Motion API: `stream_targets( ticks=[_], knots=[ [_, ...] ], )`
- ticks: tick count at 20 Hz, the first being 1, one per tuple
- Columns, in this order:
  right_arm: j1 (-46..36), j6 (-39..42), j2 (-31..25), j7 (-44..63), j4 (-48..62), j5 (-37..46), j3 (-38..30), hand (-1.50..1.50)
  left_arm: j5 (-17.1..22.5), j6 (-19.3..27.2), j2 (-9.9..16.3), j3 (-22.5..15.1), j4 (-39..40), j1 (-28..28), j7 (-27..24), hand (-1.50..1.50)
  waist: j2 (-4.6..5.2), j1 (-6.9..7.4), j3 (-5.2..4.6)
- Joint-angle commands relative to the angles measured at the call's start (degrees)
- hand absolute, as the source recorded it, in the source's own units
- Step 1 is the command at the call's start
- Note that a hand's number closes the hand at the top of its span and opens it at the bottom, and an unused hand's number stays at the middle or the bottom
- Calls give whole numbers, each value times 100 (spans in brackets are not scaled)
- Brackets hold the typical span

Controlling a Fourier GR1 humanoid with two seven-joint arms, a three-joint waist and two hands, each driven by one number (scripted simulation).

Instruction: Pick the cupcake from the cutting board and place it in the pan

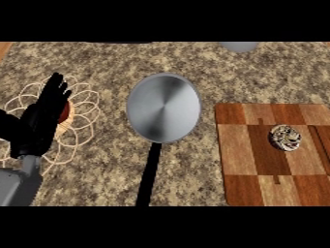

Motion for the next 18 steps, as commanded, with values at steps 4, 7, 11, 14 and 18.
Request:
stream_targets(
  ticks=[4, 7, 11, 14, 18],
  knots=[
    [-512, 1225, 24, 787, 3, 334, 850, -150, -25, -133, -93, 175, 147, 82, -143, 0, -16, -65, 2],
    [-373, 1275, 318, 805, -325, 631, 872, -150, -141, -135, -168, 217, 54, -58, 90, 0, -30, -138, 6],
    [-360, 1374, 100, 787, -500, 1240, 956, -150, -288, -290, -238, 237, 158, 334, -336, 0, -27, -136, 6],
    [-502, 1596, 106, 1205, -736, 1491, 969, -150, -340, -179, -226, 318, -81, 313, -92, 0, -32, -134, 5],
    [-447, 1660, 895, 2330, -1548, 1676, 1076, -150, -385, -177, -243, 364, -535, 581, 204, 0, -40, -126, 6]
  ],
)
